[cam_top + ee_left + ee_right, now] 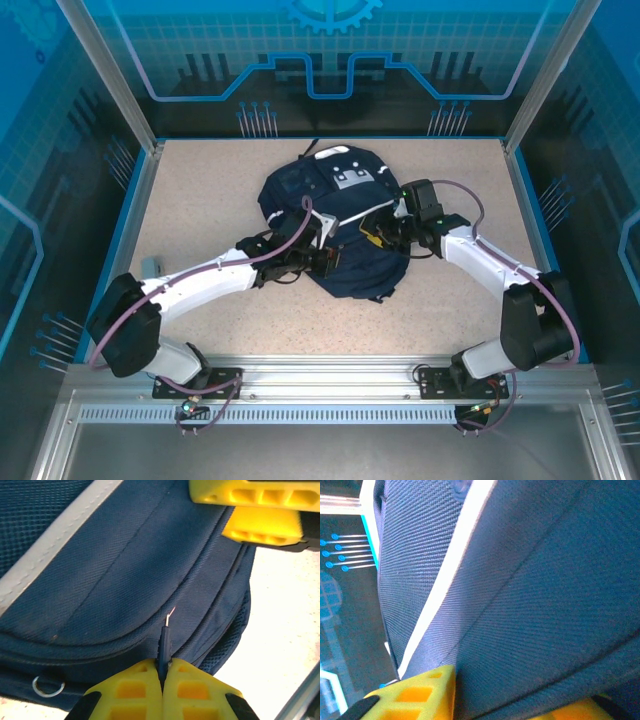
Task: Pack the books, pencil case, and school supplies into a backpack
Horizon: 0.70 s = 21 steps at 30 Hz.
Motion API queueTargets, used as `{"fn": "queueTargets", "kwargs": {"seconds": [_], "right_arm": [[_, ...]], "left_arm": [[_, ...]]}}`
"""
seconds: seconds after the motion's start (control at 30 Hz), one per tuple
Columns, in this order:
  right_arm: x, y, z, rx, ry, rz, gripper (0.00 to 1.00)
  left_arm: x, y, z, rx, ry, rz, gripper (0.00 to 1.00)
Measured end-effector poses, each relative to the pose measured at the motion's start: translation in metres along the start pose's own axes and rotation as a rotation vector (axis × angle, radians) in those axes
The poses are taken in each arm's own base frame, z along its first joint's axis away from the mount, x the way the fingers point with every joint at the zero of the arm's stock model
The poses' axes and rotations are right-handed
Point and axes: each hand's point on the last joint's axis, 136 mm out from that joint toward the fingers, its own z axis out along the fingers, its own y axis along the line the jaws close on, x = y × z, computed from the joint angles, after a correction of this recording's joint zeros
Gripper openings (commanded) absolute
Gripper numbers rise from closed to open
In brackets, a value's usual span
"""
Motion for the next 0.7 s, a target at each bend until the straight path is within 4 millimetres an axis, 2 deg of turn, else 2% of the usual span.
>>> {"fn": "queueTargets", "kwargs": {"seconds": [0.17, 0.37, 0.5, 0.7], "right_arm": [[0.0, 0.002, -0.001, 0.023, -0.016, -0.014, 0.15], [-0.001, 0.01, -0.001, 0.015, -0.027, -0.031, 0.07], [-0.005, 0.011, -0.002, 0.024, -0.046, -0.034, 0.06], [-0.008, 0.001, -0.002, 0.072, -0.065, -0.026, 0.06]], "left_arm": [[0.002, 0.013, -0.009, -0.08, -0.003, 0.02, 0.0], [-0.006, 0.029, -0.023, -0.125, -0.033, -0.004, 0.0], [-0.008, 0.037, -0.028, -0.139, -0.039, -0.019, 0.0], [-0.002, 0.058, -0.034, -0.194, -0.035, -0.043, 0.0]]}}
